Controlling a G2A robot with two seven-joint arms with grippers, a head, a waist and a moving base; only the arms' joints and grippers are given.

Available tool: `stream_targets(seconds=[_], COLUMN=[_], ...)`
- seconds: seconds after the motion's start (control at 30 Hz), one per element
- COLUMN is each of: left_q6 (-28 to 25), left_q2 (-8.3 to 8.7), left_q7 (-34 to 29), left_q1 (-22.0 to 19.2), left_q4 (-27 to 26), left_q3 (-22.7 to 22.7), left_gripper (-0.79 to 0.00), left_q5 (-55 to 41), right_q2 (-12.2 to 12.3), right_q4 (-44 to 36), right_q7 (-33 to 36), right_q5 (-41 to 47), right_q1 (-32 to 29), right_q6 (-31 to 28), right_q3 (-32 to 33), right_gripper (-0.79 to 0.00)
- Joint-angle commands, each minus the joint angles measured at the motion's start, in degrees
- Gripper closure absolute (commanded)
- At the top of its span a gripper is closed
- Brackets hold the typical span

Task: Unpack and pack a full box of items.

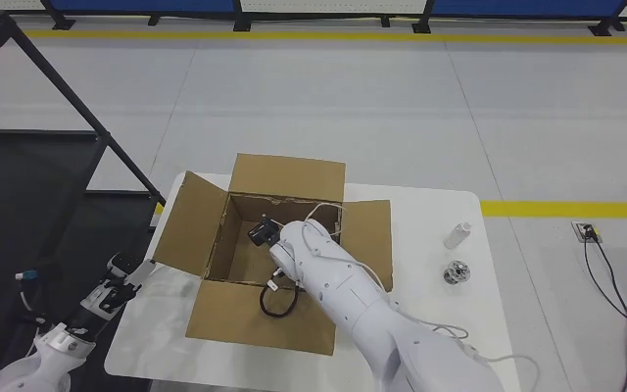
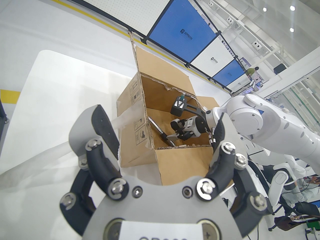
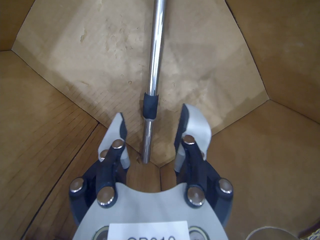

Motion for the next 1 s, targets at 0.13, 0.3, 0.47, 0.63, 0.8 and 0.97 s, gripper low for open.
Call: stream_targets(seconds=[0.13, 0.3, 0.47, 0.63, 0.8, 0.97], left_q6=[0.0, 0.0, 0.0, 0.0, 0.0, 0.0], left_q2=[0.00, 0.00, 0.00, 0.00, 0.00, 0.00], left_q7=[0.0, 0.0, 0.0, 0.0, 0.0, 0.0], left_q1=[0.0, 0.0, 0.0, 0.0, 0.0, 0.0], left_q4=[0.0, 0.0, 0.0, 0.0, 0.0, 0.0], left_q3=[0.0, 0.0, 0.0, 0.0, 0.0, 0.0], left_gripper=[-0.785, -0.785, -0.785, -0.785, -0.785, -0.785], left_q5=[0.0, 0.0, 0.0, 0.0, 0.0, 0.0], right_q2=[0.4, 1.4, 2.7, 6.0, 14.3, 25.6], right_q4=[-0.1, -0.6, -5.3, -17.8, -46.7, -85.1], right_q7=[-3.0, -8.5, -12.3, -12.7, -5.4, 10.6], right_q5=[0.3, 1.9, 1.2, -1.9, -13.0, -35.4], right_q1=[-0.4, 0.4, -0.2, -3.1, -12.2, -31.5], right_q6=[-0.8, -1.8, 0.2, 5.2, 19.0, 23.2], right_q3=[0.4, 2.2, 3.1, 4.2, 8.1, 19.2], right_gripper=[-0.785, -0.785, -0.785, -0.785, -0.785, -0.785])
